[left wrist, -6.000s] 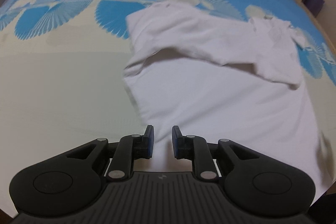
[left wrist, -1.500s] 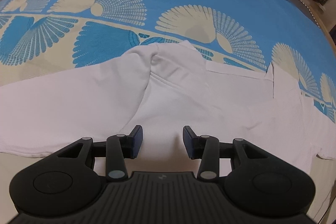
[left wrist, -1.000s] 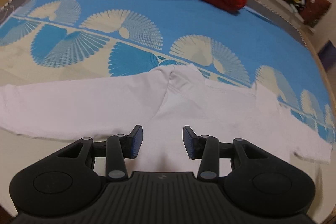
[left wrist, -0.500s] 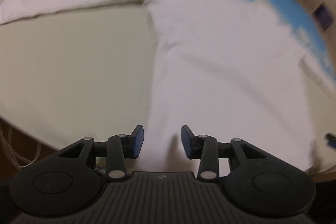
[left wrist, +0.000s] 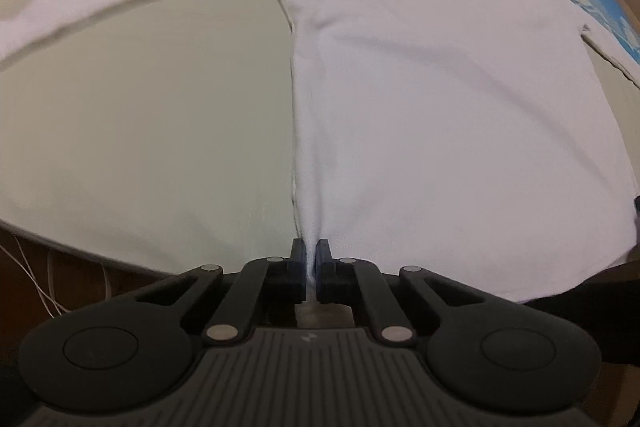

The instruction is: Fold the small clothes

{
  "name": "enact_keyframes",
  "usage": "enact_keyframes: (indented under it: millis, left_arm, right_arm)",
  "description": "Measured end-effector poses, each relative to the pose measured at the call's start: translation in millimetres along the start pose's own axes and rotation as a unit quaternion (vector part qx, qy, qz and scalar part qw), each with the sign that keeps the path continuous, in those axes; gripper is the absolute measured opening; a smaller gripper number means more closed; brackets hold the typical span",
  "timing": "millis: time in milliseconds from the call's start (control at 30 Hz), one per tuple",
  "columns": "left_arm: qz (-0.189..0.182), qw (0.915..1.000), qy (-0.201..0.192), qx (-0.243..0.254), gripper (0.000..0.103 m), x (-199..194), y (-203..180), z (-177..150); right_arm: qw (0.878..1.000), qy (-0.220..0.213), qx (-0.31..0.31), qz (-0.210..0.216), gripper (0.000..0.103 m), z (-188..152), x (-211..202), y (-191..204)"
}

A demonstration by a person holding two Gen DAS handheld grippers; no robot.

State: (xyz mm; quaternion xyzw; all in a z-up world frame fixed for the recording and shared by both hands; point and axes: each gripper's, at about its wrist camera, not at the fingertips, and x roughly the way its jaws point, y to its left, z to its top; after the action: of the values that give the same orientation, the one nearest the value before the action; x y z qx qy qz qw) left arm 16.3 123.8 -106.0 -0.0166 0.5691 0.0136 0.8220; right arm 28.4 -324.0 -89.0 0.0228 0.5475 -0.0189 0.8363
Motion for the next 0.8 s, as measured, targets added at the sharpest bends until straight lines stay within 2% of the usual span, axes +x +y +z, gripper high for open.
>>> enact_keyframes:
  millis: [67,100,233,300,333,400,467,533,600,633,700,800]
  left_arm:
    - [0.009,0.9997,-0.025,0.001,0.003,-12,4,0]
    - [0.011,0.9997,-0.022,-0.003,0.003,-12,7,-1]
    - [0.016,0.9989,0.041,0.012,0.005,6,4,-8]
    - [0.031,0.9985,0.04,0.021,0.011,6,0,-6]
    - [0.035,0.9989,0.023,0.021,0.014,1,-1,-4]
    - [0.025,0.9994,-0.021,0.015,0.021,-13,-1,1]
    - [0.003,0.9983,-0.057,0.012,0.022,-25,-2,5]
    - [-0.026,0.9976,-0.063,0.013,0.022,-25,-8,7]
    - [-0.05,0.9978,-0.04,0.02,0.022,-15,-16,6]
    - [-0.05,0.9982,-0.018,0.029,0.022,-7,-21,5]
    - [-0.025,0.9979,0.034,0.05,0.022,14,-26,1]
    - [-0.029,0.9985,0.009,0.046,0.025,0,-29,3]
  right_arm:
    - [1.0,-0.007,0.003,0.013,0.004,-4,-11,0]
    - [1.0,-0.003,0.006,0.019,0.003,-5,-14,-1]
    - [0.999,0.038,0.023,-0.004,0.004,-7,-2,-6]
    - [0.999,0.033,0.022,-0.012,0.006,-5,-5,-4]
    - [0.999,0.023,0.027,-0.02,0.009,-5,-9,-4]
    - [0.998,-0.024,0.036,-0.041,0.027,-2,-22,-3]
    - [0.996,-0.081,0.02,-0.03,0.033,0,-41,4]
    - [0.994,-0.11,-0.01,-0.003,0.034,1,-50,14]
    - [0.995,-0.093,-0.033,0.025,0.041,1,-43,22]
    - [0.997,-0.063,-0.04,0.032,0.043,0,-33,26]
    - [0.998,0.011,-0.052,0.014,0.045,-1,-5,32]
    - [0.998,-0.004,-0.054,0.011,0.045,3,-9,36]
